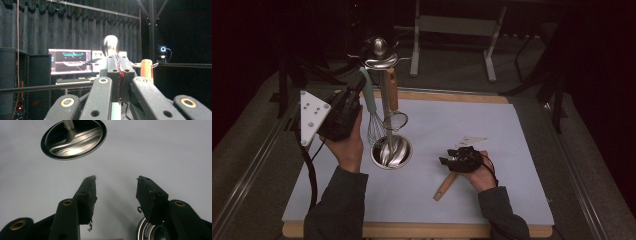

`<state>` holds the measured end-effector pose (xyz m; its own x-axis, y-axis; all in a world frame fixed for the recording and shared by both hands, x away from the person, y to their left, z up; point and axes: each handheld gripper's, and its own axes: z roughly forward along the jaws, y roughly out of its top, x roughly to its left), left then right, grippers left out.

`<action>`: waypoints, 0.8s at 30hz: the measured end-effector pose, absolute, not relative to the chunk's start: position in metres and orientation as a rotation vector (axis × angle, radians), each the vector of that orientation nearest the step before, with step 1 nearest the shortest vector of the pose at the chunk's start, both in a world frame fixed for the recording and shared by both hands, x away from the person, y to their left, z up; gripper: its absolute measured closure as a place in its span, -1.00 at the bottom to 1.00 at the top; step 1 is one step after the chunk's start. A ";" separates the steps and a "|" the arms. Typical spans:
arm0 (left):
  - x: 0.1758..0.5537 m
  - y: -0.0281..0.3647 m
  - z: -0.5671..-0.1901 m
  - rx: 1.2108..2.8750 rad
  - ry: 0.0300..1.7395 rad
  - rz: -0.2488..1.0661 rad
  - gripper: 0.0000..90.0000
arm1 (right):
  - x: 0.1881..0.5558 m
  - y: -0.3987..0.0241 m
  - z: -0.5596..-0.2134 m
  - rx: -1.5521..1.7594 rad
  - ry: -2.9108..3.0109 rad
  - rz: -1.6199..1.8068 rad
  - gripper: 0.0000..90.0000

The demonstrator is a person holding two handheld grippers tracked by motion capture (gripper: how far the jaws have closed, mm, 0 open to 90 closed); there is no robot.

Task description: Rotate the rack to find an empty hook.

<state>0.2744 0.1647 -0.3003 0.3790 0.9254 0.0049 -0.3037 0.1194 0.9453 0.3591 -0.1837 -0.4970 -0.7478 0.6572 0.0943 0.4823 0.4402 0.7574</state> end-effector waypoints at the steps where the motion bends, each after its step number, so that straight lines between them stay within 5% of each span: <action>1: 0.275 0.166 -0.300 1.085 0.728 1.025 0.99 | 0.359 -0.184 -0.497 0.995 2.477 1.196 0.11; 24: 0.295 0.188 -0.293 1.085 0.828 1.010 0.99 | 0.361 -0.186 -0.500 1.007 2.483 1.188 0.10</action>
<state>0.2946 0.1879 -0.2934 0.3334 0.9411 -0.0557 -0.2384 0.1413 0.9608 0.3605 -0.1860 -0.5000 -0.7444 0.6605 0.0980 0.4909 0.4417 0.7509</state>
